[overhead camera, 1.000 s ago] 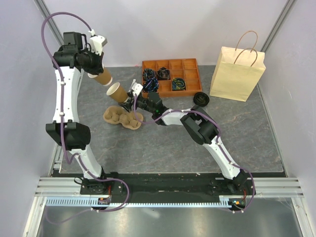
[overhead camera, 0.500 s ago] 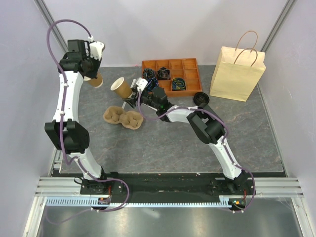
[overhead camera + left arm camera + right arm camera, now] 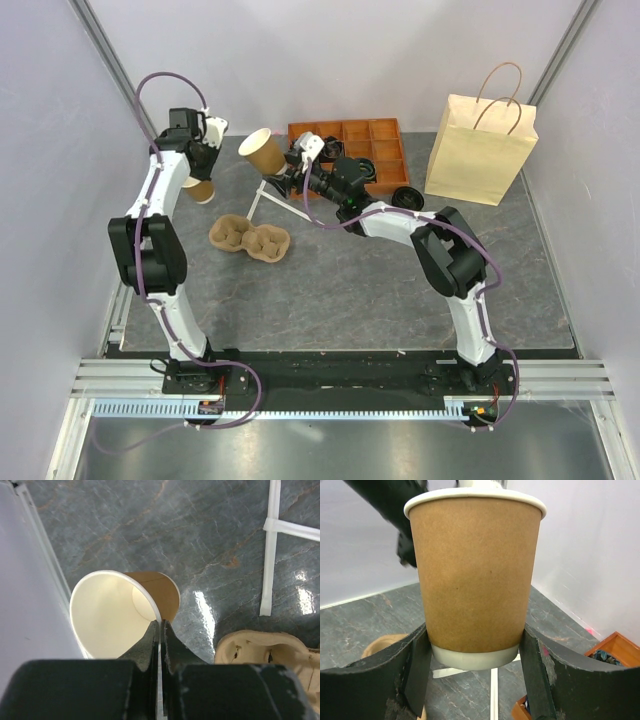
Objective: Pack the takeout coffee
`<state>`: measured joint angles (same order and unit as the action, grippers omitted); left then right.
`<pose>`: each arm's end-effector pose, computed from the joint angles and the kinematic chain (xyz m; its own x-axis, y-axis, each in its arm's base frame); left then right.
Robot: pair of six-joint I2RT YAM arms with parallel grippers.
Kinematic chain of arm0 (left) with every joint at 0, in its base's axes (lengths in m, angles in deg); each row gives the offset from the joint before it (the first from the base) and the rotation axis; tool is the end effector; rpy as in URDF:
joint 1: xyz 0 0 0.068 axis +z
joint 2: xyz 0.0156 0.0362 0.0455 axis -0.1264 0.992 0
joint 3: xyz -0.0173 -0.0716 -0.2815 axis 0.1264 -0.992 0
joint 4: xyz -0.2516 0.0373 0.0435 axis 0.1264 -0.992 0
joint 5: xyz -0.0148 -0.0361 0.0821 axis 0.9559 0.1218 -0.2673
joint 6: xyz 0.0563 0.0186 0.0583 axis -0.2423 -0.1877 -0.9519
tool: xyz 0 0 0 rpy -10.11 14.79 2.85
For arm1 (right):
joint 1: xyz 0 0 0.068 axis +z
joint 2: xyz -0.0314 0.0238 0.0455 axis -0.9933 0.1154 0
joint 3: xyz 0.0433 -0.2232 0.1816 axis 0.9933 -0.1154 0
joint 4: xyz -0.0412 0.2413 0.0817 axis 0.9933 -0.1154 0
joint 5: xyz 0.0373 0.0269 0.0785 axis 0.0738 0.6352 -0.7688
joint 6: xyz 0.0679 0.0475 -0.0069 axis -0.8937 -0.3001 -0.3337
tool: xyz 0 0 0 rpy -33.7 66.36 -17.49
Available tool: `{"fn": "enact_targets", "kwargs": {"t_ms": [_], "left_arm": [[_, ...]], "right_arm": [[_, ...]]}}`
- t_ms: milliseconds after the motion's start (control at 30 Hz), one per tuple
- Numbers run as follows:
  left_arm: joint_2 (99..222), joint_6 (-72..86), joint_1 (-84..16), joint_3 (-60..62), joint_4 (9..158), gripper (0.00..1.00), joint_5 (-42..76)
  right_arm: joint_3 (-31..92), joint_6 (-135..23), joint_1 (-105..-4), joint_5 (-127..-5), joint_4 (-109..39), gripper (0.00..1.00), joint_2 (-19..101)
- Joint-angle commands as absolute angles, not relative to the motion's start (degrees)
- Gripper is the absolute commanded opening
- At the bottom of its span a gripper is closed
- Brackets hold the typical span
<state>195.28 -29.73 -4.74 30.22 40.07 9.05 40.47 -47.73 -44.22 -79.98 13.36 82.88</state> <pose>0.4601 0.0201 0.2861 -0.7146 0.3981 -0.5752 0.2920 0.9170 0.2719 0.4029 0.3622 0.2793 0.1632 0.1061 -0.9809 -0.8628 0.4975 -0.0898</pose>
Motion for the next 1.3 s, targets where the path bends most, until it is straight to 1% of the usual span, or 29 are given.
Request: {"fn": "enact_targets", "kwargs": {"t_ms": [0, 200, 267, 300, 333, 400, 433, 500, 533, 600, 633, 667, 700, 733, 800, 833, 900, 933, 967, 1000, 1033, 1133, 1267], "left_arm": [[196.6, -29.0, -5.9, 27.9, 45.6, 0.02, 5.9], [197.3, -28.1, -6.6, 24.6, 47.7, 0.02, 5.3], [197.4, -27.9, -6.6, 24.3, 47.8, 0.06, 5.2], [197.4, -27.7, -6.7, 24.2, 47.8, 0.10, 5.0], [197.4, -27.5, -6.6, 24.2, 47.8, 0.18, 4.7], [197.2, -27.2, -6.7, 24.1, 47.7, 0.27, 4.9], [197.1, -27.1, -6.6, 24.0, 47.6, 0.37, 5.0], [196.7, -26.7, -6.6, 24.5, 46.6, 0.45, 5.9], [196.3, -26.4, -6.7, 24.8, 46.0, 0.52, 6.9], [195.6, -25.3, -6.6, 27.6, 42.5, 0.59, 8.5], [195.2, -24.9, -6.6, 28.8, 40.9, 0.66, 11.1], [194.5, -23.8, -6.6, 32.1, 39.5, 0.68, 12.8], [193.1, -23.1, -6.6, 34.1, 36.0, 0.77, 14.5], [192.2, -21.7, -6.6, 38.5, 34.4, 0.82, 18.2], [190.1, -20.6, -6.4, 43.3, 31.1, 0.86, 22.9], [189.5, -18.9, -6.0, 48.2, 28.3, 0.87, 27.9], [188.7, -17.0, -4.0, 52.5, 25.8, 0.88, 34.3], [187.6, -14.3, -3.0, 55.3, 24.7, 0.88, 43.7], [186.7, -12.9, -0.8, 55.7, 24.9, 0.88, 49.1], [186.0, -11.6, -0.1, 55.7, 25.1, 0.88, 54.8], [184.4, -10.0, 0.4, 55.5, 25.1, 0.88, 63.4], [181.9, -7.8, -0.6, 51.9, 25.4, 0.86, 74.0], [175.8, -7.4, -5.7, 43.9, 25.6, 0.85, 77.1]], "right_arm": [[38.4, -48.7, -44.4, -82.7, 13.1, 0.35, 77.3], [36.1, -48.9, -45.1, -83.6, 11.4, 0.35, 73.9], [35.9, -48.9, -45.3, -83.7, 10.9, 0.35, 73.1], [35.8, -50.5, -45.4, -83.9, 10.8, 0.35, 72.9], [35.8, -50.7, -45.5, -83.9, 10.4, 0.35, 72.5], [35.7, -51.3, -45.8, -83.9, 9.8, 0.35, 72.0], [35.7, -51.4, -45.8, -84.2, 9.1, 0.35, 71.7], [35.3, -51.4, -45.9, -84.7, 8.2, 0.35, 70.6], [35.2, -51.5, -46.0, -84.9, 7.5, 0.35, 70.3], [35.0, -51.5, -46.2, -85.6, 6.1, 0.36, 68.7], [34.8, -51.7, -46.5, -86.0, 4.6, 0.36, 68.0], [34.4, -52.0, -46.7, -86.6, 3.8, 0.36, 66.5], [34.0, -52.3, -46.9, -86.9, 2.4, 0.36, 65.5], [33.0, -52.7, -47.5, -87.5, 1.7, 0.36, 63.4], [31.6, -52.7, -48.0, -88.9, -0.6, 0.36, 60.9], [29.8, -51.9, -48.5, -89.6, -1.4, 0.36, 58.0], [28.2, -49.9, -48.7, -92.6, -5.3, 0.37, 55.0], [27.4, -47.9, -48.8, -93.7, -7.2, 0.37, 52.0], [25.9, -45.7, -48.8, -94.6, -8.9, 0.37, 50.4], [25.1, -44.4, -48.9, -96.2, -11.7, 0.37, 48.8], [23.5, -43.2, -49.1, -97.2, -12.9, 0.36, 45.6], [19.7, -39.6, -48.9, -98.6, -16.1, 0.37, 39.3], [15.8, -36.2, -48.9, -99.2, -18.1, 0.37, 33.0]]}}
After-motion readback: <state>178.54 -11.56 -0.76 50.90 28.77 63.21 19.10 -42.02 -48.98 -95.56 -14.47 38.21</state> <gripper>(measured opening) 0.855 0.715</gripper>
